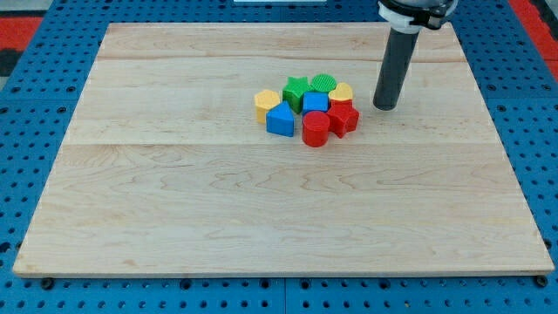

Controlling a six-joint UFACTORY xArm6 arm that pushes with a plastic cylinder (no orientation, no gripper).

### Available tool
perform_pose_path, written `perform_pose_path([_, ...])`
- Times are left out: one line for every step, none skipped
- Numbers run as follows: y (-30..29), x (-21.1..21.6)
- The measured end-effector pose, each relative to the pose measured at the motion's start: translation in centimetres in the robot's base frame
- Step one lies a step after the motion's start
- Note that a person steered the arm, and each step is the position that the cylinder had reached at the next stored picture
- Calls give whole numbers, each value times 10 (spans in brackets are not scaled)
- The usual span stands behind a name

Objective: Adjust the red circle vertically below the red star

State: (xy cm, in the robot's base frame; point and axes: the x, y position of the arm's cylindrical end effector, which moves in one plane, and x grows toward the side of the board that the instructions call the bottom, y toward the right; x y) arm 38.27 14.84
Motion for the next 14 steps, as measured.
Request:
perform_pose_path([9,20])
perform_pose_path([9,51])
perform_pose_path([-6,88])
perform_pose_path([-32,110])
perform_pose_path([-50,110])
perform_pose_path([-107,110])
perform_pose_path([-155,110])
perform_pose_path([-182,109])
perform_pose_path([-178,88])
perform_pose_path([-166,64])
perform_pose_path([-154,63])
perform_pose_path([-144,63])
perform_pose_path([-113,63])
perform_pose_path([-83,61])
